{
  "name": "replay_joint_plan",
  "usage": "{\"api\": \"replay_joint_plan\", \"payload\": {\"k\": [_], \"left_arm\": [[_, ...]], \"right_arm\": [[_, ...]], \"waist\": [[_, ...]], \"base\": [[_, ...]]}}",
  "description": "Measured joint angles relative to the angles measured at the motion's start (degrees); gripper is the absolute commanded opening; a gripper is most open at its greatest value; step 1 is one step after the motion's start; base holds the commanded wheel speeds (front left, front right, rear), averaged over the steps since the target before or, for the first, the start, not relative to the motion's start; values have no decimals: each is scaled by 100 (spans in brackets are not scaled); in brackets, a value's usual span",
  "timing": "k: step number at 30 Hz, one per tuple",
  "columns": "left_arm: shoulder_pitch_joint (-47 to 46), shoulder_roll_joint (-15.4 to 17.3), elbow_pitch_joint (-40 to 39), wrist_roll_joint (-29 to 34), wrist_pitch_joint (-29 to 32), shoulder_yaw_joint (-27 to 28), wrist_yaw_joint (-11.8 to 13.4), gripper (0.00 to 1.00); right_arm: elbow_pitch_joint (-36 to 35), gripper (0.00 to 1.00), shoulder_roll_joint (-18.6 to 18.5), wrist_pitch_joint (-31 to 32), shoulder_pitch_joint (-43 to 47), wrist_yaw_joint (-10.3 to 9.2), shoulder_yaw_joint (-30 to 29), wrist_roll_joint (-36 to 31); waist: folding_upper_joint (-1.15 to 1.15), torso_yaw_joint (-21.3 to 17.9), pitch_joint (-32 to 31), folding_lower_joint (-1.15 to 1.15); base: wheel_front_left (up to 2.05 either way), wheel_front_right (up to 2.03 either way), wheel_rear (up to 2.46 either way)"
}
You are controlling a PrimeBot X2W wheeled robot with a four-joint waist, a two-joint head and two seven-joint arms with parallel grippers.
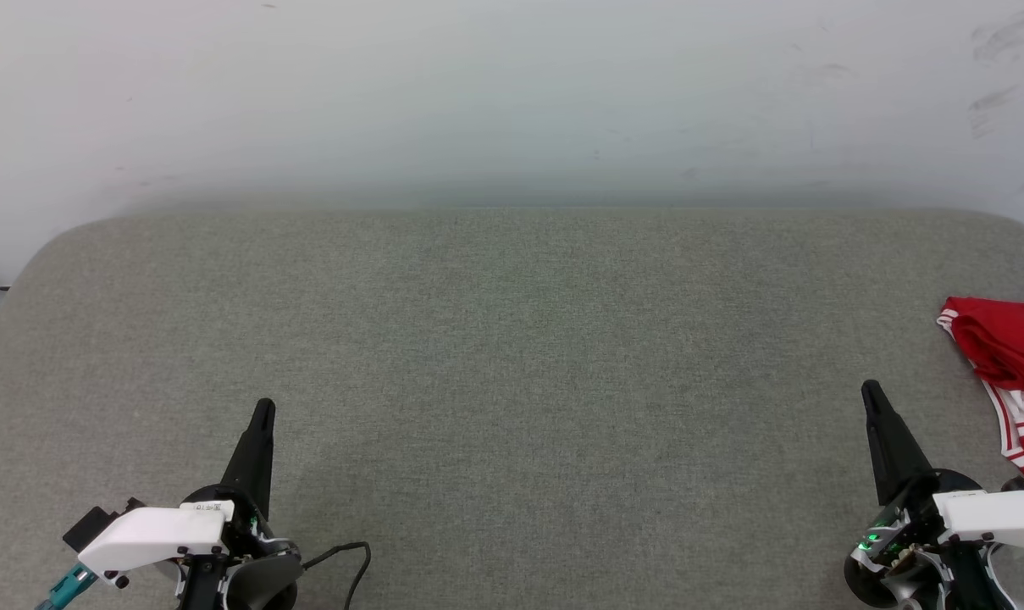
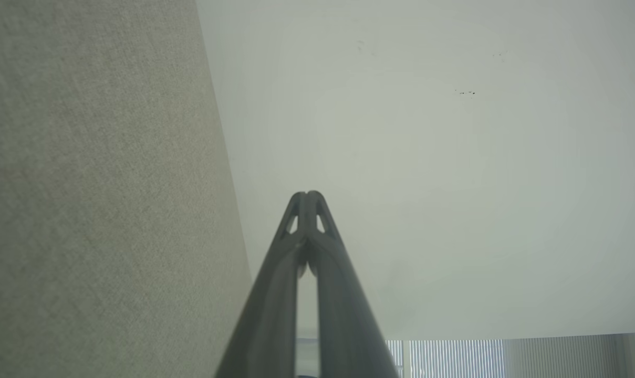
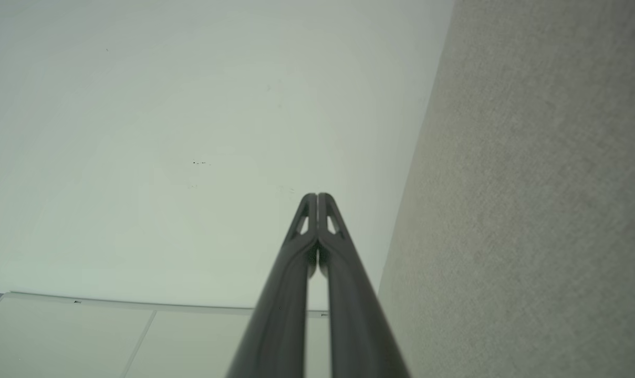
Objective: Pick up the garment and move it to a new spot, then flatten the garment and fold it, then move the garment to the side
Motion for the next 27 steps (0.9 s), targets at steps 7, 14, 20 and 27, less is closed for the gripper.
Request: {"api": "replay_joint_plan", "payload": {"k": [7,14,20,27], "left_arm": [[0,0,0,0,0,0,0,0],[0,0,0,0,0,1,0,0],[0,0,0,0,0,1,0,0],[0,0,0,0,0,0,0,0]], "right_arm": [[0,0,0,0,0,0,0,0],[0,0,0,0,0,0,2,0],[0,0,0,0,0,0,1,0],[0,0,0,0,0,0,1,0]], "waist": [[0,0,0,0],[0,0,0,0],[0,0,0,0],[0,0,0,0]], "base": [[0,0,0],[0,0,0],[0,0,0],[0,0,0]]}}
